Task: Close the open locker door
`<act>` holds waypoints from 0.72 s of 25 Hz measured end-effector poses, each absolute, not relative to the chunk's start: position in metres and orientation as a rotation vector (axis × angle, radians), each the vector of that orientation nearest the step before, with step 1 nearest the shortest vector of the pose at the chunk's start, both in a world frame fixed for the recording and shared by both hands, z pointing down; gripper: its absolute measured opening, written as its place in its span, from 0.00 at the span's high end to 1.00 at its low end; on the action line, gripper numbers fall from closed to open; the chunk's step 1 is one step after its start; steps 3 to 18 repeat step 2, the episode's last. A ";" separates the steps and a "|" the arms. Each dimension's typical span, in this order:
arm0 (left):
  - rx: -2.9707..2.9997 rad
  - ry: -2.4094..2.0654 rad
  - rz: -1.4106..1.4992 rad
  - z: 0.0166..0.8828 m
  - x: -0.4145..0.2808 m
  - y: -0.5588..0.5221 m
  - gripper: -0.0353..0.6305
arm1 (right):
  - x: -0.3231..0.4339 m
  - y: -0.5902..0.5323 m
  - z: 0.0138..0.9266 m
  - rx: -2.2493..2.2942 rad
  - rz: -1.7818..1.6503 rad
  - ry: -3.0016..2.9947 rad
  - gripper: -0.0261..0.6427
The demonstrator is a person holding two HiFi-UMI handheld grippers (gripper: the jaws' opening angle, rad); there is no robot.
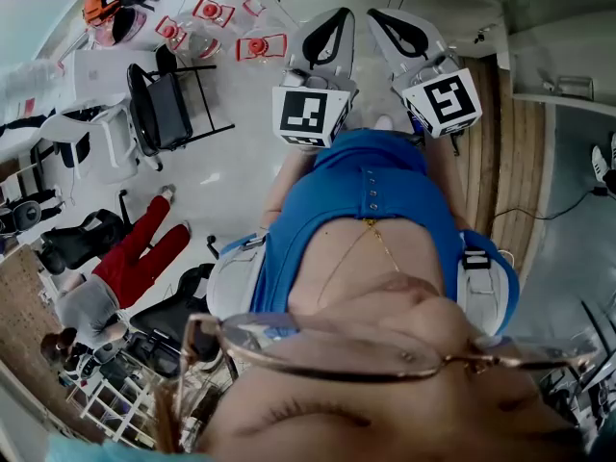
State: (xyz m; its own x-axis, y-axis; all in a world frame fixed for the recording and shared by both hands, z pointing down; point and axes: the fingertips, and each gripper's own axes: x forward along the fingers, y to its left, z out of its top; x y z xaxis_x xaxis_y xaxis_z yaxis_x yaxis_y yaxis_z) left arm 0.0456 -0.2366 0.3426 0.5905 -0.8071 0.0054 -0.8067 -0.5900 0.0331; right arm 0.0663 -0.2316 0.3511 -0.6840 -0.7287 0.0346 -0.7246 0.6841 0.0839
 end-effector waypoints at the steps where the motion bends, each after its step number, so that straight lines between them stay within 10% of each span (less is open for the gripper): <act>1: 2.772 -1.407 -0.017 0.343 0.046 -0.237 0.94 | 0.066 -0.232 0.351 1.215 -0.099 -2.824 0.96; 18: 2.771 -1.408 -0.018 0.343 0.046 -0.238 0.94 | 0.066 -0.233 0.352 1.211 -0.101 -2.826 0.96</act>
